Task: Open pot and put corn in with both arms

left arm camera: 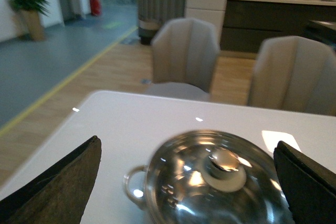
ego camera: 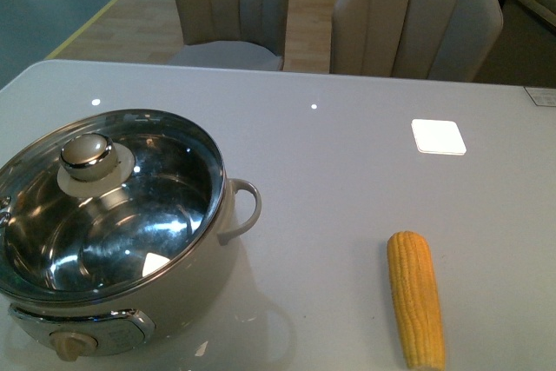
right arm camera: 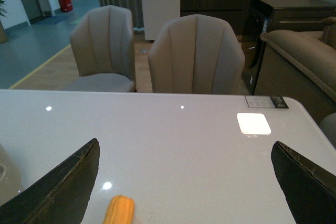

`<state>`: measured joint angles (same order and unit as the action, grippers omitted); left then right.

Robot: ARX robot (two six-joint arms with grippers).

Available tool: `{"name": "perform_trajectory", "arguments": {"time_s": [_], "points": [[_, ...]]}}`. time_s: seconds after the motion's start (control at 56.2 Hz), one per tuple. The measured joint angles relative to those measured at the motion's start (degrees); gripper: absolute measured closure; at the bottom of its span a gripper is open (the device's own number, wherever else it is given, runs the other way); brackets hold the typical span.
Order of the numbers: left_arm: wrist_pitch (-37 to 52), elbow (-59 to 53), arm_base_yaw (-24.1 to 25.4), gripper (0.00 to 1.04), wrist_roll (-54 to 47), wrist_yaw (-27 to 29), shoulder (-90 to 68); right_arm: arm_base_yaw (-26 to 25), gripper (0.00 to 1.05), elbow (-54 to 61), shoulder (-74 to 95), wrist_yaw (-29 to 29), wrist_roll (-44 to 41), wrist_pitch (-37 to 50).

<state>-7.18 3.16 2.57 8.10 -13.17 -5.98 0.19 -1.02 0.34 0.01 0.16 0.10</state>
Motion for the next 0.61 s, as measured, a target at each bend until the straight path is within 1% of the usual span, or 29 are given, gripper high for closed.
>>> {"name": "perform_trajectory", "arguments": {"time_s": [0.071,0.178,0.285,0.409,0.445,0.534,0.605], "points": [[1.77,0.02,-1.25,0.07,3.1,-0.94,-3.96,0.0,0.09,0.0,0.0,0.0,0.0,0.0],[9.97,0.61,-4.87,0.07,5.11,1.92,-11.41,0.0,0.09,0.0,0.0,0.11,0.0,-0.02],[23.85,1.03,-7.96,0.07,5.29,3.87,-24.48,0.0,0.09,0.0,0.0,0.11,0.0,-0.02],[40.02,2.91,-8.59,0.07,4.74,5.57,-41.46,0.0,0.09,0.0,0.0,0.11,0.0,-0.02],[45.79,4.42,-8.74,0.07,3.87,6.78,-48.15,0.0,0.09,0.0,0.0,0.11,0.0,-0.02],[56.87,9.03,-9.18,0.07,1.4,9.18,-63.58,0.0,0.09,0.0,0.0,0.11,0.0,-0.02],[61.09,11.96,-9.7,0.07,0.13,9.88,-72.32,0.0,0.09,0.0,0.0,0.11,0.0,-0.02]]}}
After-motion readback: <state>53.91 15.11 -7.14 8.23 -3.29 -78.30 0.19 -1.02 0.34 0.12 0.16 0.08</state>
